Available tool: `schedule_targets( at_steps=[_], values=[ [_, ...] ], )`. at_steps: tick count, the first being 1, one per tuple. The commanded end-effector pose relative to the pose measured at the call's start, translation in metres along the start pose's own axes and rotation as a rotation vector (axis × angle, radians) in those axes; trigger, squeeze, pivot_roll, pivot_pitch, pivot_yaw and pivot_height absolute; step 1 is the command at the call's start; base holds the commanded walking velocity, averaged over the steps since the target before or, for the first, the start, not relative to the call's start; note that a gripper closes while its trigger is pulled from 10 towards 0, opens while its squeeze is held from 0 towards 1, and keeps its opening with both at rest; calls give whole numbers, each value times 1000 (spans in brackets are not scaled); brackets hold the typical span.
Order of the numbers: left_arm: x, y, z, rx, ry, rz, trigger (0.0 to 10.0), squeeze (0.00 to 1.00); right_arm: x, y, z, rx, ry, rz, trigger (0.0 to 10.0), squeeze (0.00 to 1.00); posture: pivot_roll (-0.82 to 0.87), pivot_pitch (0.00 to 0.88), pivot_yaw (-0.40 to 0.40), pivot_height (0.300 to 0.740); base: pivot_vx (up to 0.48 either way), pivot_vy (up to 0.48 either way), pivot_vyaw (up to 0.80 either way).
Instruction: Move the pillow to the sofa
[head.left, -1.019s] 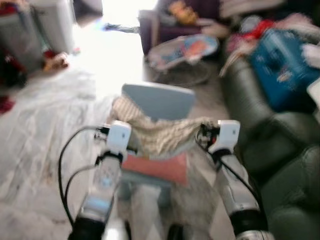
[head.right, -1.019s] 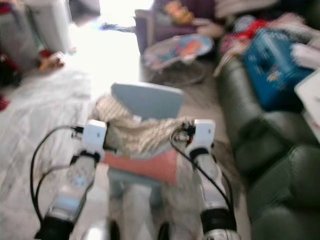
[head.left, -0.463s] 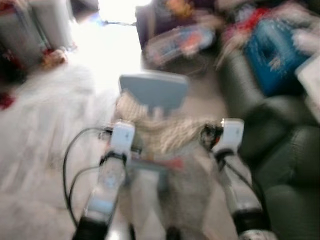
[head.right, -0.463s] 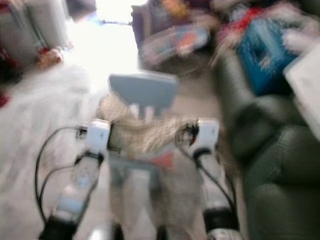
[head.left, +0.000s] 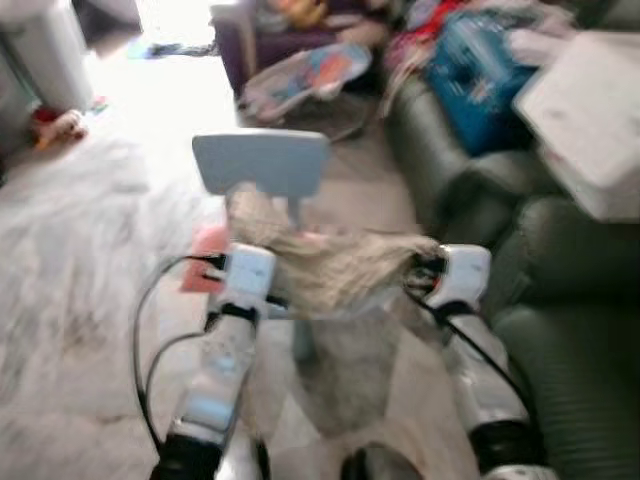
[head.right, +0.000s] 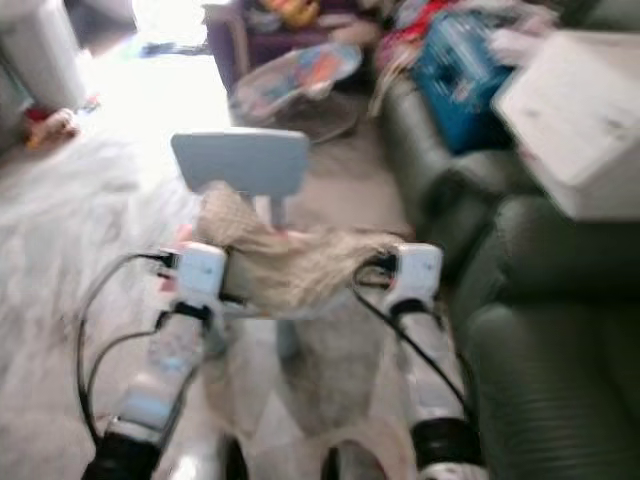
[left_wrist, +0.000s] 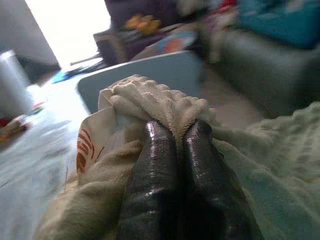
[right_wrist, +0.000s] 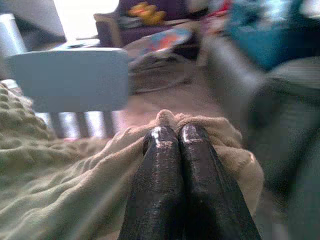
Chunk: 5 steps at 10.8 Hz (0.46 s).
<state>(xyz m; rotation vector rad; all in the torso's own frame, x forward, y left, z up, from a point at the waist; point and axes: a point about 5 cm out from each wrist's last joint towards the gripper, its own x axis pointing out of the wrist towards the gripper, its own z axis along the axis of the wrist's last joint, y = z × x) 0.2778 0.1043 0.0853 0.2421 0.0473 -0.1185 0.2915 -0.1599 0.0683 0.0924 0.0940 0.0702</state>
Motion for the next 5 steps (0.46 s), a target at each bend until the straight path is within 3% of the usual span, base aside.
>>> schedule_targets(
  at_steps=[1, 5],
  values=[
    [-1, 5, 3, 9, -17, 7, 10000, 0, 3, 8, 4, 7, -18, 23, 10000, 0, 0, 0, -32, 740, -277, 0, -544],
    [-1, 5, 3, 10, -16, 6, 10000, 0, 2, 8, 3, 4, -12, 24, 10000, 0, 2, 0, -34, 740, -279, 0, -550]
  ],
)
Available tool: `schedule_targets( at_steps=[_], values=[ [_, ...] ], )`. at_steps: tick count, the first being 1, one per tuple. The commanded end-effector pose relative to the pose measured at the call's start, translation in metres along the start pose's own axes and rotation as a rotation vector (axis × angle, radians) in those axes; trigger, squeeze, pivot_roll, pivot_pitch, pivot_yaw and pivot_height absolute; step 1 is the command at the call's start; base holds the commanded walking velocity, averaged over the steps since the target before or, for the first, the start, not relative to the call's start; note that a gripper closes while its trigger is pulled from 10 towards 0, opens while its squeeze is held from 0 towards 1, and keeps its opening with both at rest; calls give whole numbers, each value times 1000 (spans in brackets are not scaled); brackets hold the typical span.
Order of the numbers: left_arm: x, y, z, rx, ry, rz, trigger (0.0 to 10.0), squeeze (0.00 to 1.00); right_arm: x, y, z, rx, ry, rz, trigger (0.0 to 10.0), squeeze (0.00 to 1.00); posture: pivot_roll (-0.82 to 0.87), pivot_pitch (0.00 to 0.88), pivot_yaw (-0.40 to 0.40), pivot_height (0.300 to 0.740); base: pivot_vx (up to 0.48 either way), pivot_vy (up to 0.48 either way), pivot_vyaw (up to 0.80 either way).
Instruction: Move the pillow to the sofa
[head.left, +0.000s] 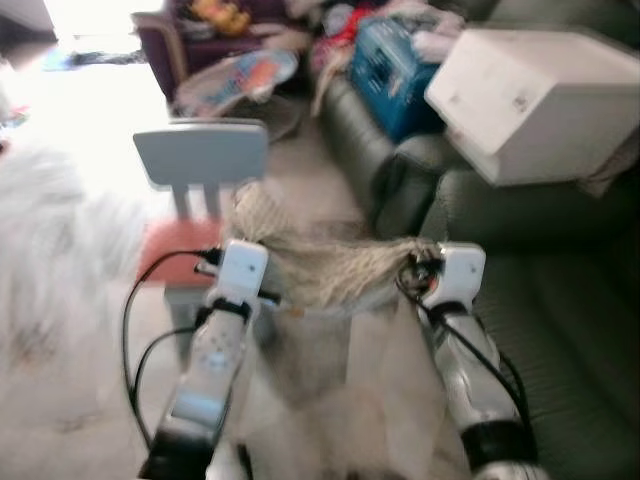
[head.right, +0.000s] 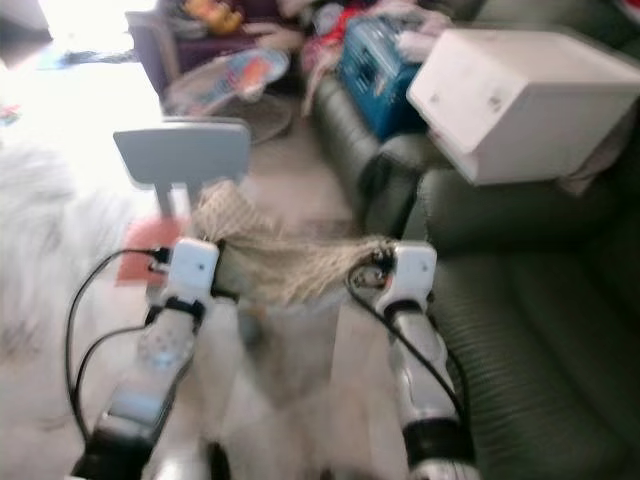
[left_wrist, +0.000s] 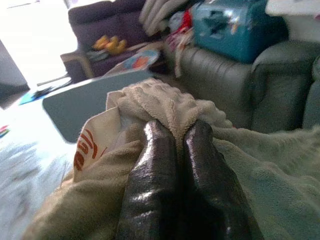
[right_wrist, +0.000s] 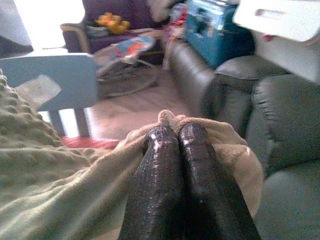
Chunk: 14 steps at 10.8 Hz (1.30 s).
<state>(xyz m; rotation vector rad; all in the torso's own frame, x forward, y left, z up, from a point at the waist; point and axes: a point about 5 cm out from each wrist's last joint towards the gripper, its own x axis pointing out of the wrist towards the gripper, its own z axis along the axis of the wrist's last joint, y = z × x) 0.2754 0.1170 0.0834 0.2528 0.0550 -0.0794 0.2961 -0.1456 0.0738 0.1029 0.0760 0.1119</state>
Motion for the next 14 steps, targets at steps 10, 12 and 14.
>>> schedule_targets(
  at_steps=[10, 12, 14],
  values=[
    [4, -10, 13, -13, -55, -65, 10000, 0, -6, -6, -4, -7, 19, -23, 10000, 0, -5, 0, -30, 740, -104, 0, -633],
    [6, -8, 15, -56, -54, -79, 10000, 0, -6, -6, -4, -8, 20, -25, 10000, 0, -6, 0, -29, 740, 0, 0, -800],
    [8, -5, 16, -71, -53, -85, 10000, 0, -6, -7, -4, -8, 22, -29, 10000, 0, -7, 0, -28, 740, 0, 0, -800]
  ],
)
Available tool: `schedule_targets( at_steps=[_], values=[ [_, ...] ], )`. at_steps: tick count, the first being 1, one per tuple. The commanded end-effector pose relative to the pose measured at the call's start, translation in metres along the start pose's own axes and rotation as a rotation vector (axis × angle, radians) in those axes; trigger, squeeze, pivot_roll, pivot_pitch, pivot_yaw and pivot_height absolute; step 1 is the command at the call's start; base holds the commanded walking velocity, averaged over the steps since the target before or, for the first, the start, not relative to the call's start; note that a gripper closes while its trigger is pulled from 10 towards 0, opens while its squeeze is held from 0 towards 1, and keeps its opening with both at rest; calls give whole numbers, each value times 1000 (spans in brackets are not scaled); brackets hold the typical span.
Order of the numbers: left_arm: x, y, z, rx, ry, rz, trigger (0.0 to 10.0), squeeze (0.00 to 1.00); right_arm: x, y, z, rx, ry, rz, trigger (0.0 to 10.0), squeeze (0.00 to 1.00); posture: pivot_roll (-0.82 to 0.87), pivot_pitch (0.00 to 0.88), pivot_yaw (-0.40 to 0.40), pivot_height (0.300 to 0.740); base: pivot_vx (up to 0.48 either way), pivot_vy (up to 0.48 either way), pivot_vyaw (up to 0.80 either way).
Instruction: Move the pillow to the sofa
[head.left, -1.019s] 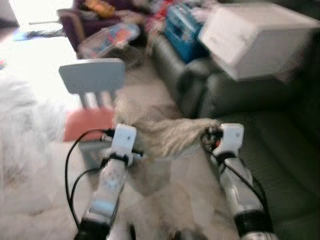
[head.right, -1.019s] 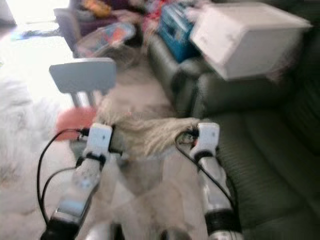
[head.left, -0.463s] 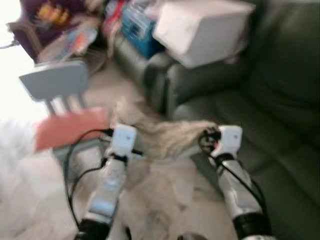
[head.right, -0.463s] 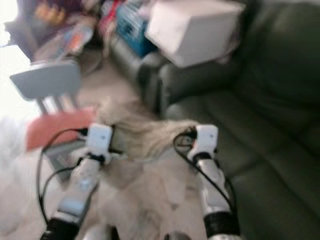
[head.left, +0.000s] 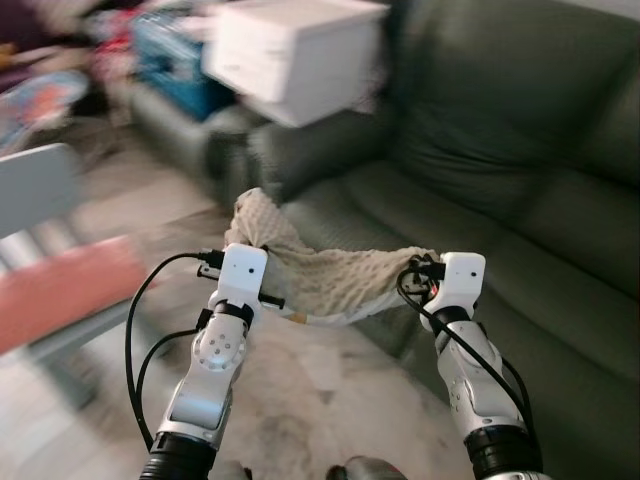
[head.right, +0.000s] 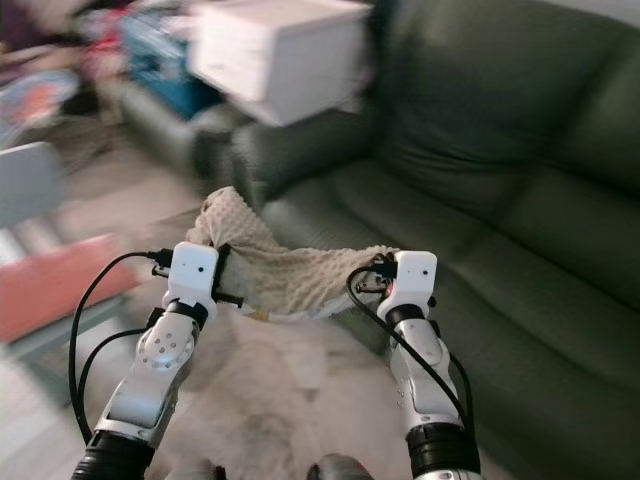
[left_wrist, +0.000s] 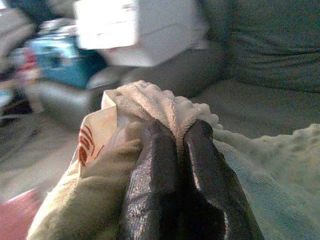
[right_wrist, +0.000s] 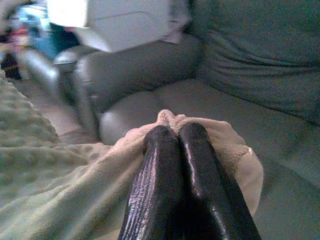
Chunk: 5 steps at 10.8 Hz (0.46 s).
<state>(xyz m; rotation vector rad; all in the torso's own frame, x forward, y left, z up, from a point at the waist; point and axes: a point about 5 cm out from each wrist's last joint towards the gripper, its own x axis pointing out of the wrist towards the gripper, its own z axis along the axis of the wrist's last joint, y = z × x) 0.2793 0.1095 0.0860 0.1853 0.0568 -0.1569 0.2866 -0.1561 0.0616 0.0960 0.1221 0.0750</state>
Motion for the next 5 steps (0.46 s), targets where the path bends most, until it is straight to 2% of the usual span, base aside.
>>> schedule_targets(
  at_steps=[1, 5],
  values=[
    [5, 4, 10, -22, -29, 7, 10000, 0, 3, 4, 8, -5, -22, 10, 10000, 0, -7, 0, -28, 740, 0, 0, -800],
    [8, 6, 10, -50, -18, 17, 10000, 0, 2, 4, 7, -9, -19, 6, 10000, 0, -12, 0, -25, 740, 0, 0, -800]
  ],
)
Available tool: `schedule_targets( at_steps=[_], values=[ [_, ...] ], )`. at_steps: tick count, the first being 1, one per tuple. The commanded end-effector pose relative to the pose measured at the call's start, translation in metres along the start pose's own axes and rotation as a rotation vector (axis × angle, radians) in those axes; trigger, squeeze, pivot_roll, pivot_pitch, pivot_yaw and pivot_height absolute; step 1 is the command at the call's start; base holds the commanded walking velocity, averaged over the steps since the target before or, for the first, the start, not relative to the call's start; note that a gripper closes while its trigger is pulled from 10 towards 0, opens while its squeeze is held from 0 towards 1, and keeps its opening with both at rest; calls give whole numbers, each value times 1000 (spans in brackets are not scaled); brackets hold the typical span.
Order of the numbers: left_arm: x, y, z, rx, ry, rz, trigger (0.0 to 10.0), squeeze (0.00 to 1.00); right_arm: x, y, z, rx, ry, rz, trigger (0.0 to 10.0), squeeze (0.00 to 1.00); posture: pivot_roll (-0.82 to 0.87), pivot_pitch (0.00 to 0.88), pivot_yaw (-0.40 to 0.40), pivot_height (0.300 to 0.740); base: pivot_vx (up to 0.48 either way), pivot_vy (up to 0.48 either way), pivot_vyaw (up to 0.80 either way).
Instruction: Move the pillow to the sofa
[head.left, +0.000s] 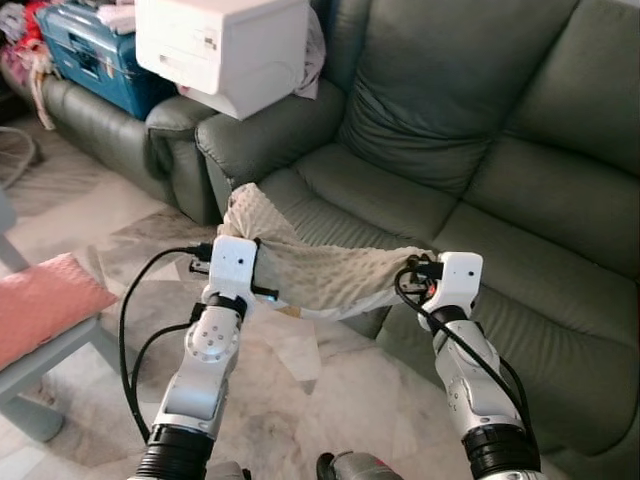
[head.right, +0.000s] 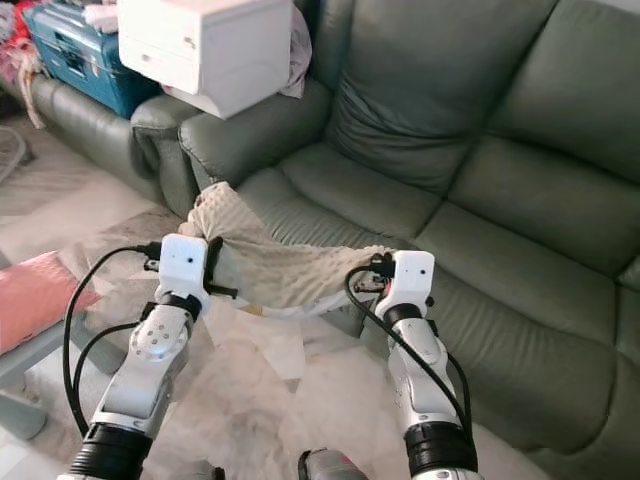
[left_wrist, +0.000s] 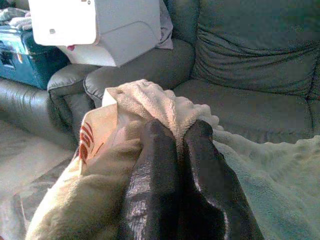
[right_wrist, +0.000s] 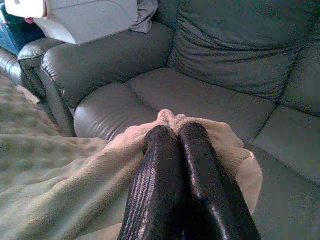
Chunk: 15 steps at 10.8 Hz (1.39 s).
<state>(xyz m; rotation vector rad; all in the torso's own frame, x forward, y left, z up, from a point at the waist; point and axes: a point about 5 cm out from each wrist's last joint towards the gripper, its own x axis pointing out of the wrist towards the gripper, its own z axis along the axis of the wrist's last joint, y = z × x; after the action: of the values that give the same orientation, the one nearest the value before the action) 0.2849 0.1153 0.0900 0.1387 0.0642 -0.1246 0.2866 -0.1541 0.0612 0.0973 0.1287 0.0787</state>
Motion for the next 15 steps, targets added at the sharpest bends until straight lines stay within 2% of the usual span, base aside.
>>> schedule_targets(
  at_steps=[1, 7, 15],
  values=[
    [4, -3, 8, -9, -23, -22, 10000, 0, 2, 2, 8, -11, -25, 1, 10000, 0, -13, 0, -24, 740, 0, 0, -800],
    [4, 1, 4, -26, 8, -11, 10000, 0, -1, 1, 3, -10, -8, -7, 10000, 0, -15, 0, -19, 740, 0, 0, -769],
    [3, 2, 3, -22, 17, -3, 10000, 0, -1, 2, 3, -10, -7, -4, 10000, 0, -12, 0, -19, 740, 0, 242, -800]
  ],
)
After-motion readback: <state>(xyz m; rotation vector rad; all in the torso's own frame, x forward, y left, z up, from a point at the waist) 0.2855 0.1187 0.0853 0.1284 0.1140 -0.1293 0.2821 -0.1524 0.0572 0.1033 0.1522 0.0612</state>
